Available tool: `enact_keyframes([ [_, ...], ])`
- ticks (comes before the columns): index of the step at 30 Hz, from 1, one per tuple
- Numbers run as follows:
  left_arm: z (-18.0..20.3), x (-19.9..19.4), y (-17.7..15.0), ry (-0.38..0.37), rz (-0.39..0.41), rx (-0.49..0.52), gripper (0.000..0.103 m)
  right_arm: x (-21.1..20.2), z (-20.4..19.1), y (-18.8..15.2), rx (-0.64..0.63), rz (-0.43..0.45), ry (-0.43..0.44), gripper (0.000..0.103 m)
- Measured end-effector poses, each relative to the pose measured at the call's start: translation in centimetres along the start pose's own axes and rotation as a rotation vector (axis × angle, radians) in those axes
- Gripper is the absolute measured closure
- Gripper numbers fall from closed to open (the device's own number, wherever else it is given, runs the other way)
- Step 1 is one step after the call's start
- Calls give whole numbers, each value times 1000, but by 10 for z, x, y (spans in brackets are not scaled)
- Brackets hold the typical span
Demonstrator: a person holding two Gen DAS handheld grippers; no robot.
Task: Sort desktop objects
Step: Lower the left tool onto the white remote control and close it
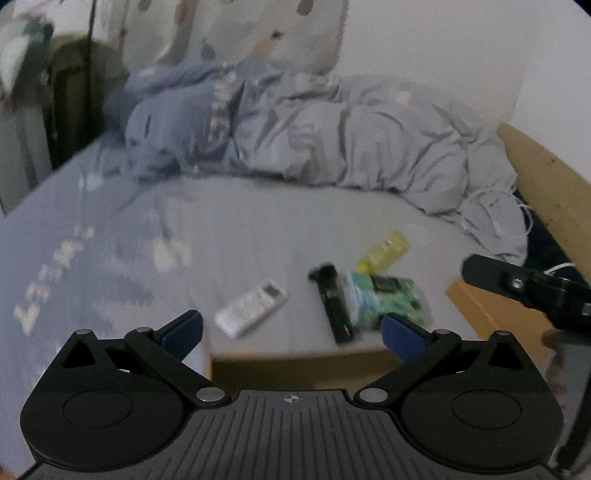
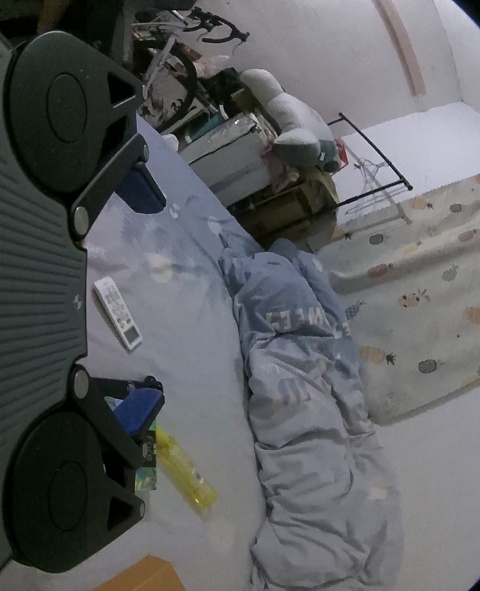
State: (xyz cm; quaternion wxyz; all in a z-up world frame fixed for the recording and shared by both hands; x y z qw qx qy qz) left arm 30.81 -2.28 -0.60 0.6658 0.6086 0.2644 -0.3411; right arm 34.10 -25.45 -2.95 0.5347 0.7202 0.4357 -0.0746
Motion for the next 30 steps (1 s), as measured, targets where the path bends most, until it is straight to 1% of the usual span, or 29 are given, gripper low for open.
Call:
enact_keyframes([
  [3, 4, 30, 18, 36, 4, 48, 0, 14, 11, 3, 12, -8, 7, 0],
  [8, 4, 92, 40, 45, -26, 110, 0, 40, 32, 7, 41, -52, -1, 0],
  [13, -8, 150, 49, 82, -87, 151, 0, 58, 46, 8, 98, -100, -11, 0],
  [15, -14, 169, 48, 99, -122, 171, 0, 62, 49, 7, 113, -115, -8, 0],
  [19, -19, 202, 44, 167, -162, 285, 0, 71, 56, 6, 144, -146, 0, 0],
  [22, -21, 226, 39, 206, -198, 364, 0, 77, 61, 5, 167, -169, 6, 0],
  [27, -27, 262, 33, 202, -294, 388, 0, 86, 65, 3, 190, -202, 19, 0],
  [30, -29, 278, 31, 211, -335, 436, 0, 87, 62, 2, 183, -211, 30, 0],
])
Point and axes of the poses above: each gripper's, at about its wrist camera, not at the fingertips, and x roughly the way its jaws point, z to its right, y to its top, the point moved 7 cm from there along x, roughly the way its jaws point, and after that the axes turned 9 degrees about -z, right-handed, at the moved point
